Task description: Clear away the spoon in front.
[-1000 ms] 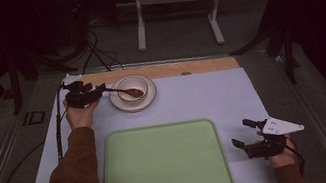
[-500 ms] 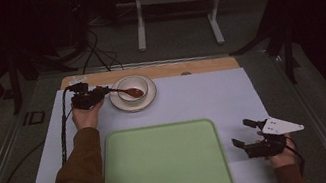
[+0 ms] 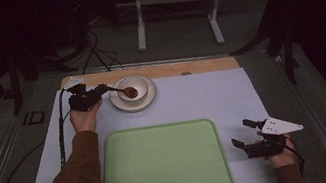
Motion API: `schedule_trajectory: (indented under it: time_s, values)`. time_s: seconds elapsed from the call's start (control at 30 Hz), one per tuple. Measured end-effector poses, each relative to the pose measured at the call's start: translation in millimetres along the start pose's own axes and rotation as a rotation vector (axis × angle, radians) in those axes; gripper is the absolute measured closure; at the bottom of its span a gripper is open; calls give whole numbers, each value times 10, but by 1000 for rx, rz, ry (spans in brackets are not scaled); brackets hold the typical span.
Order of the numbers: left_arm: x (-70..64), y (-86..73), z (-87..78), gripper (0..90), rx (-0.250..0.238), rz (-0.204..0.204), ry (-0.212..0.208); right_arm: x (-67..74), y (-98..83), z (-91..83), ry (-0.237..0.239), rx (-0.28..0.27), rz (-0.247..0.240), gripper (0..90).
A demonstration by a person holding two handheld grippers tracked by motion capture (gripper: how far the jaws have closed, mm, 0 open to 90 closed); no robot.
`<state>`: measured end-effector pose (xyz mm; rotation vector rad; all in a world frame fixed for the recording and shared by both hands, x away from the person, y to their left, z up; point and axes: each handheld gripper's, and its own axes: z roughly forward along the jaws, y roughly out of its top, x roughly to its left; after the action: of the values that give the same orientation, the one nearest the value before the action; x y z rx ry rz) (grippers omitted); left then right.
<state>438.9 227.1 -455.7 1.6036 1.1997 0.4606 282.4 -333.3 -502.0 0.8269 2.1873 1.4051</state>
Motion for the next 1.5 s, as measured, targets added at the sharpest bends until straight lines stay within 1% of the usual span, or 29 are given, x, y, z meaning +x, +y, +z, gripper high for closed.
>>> schedule_trajectory:
  time_s: [0.07, 0.2, 0.3, 0.37, 0.5, 0.53, 0.67, 0.73, 0.77, 0.93, 1.1, 1.27, 1.5]
  values:
    - [-31, 13, -23, 827, 7, 33, 15, 0, 0, 0, -1, 2, 0, 146]
    - [-80, 31, -65, 832, 4, 72, 29, 2, 0, 3, -2, 5, -1, 146]
    - [-113, 52, -95, 833, -2, 89, 40, 3, -1, 5, -2, 7, -1, 146]
    - [-130, 71, -121, 834, -7, 98, 35, 1, -2, 5, -2, 10, 0, 146]
    - [-167, 105, -163, 834, -6, 123, 55, 3, -2, 8, -1, 12, -2, 146]
    - [-173, 115, -183, 835, -9, 128, 53, 4, -2, 9, -1, 13, -2, 146]
    - [-186, 157, -246, 835, -16, 133, 50, 2, -2, 8, -1, 13, 0, 146]
    - [-192, 165, -259, 835, -13, 140, 54, 1, -3, 12, -1, 14, 0, 146]
    - [-201, 179, -281, 835, -8, 150, 54, 2, -4, 15, -1, 15, 0, 146]
    - [-225, 226, -371, 835, -17, 162, 49, 0, -4, 12, -1, 14, 0, 146]
    - [-248, 286, -486, 835, -21, 172, 35, 3, -4, 17, 2, 15, 0, 146]
    - [-258, 314, -587, 835, -9, 178, 35, 0, -3, 12, 0, 12, 1, 146]
    - [-303, 334, -710, 836, 8, 194, 18, 2, -4, 13, 0, 13, 1, 146]
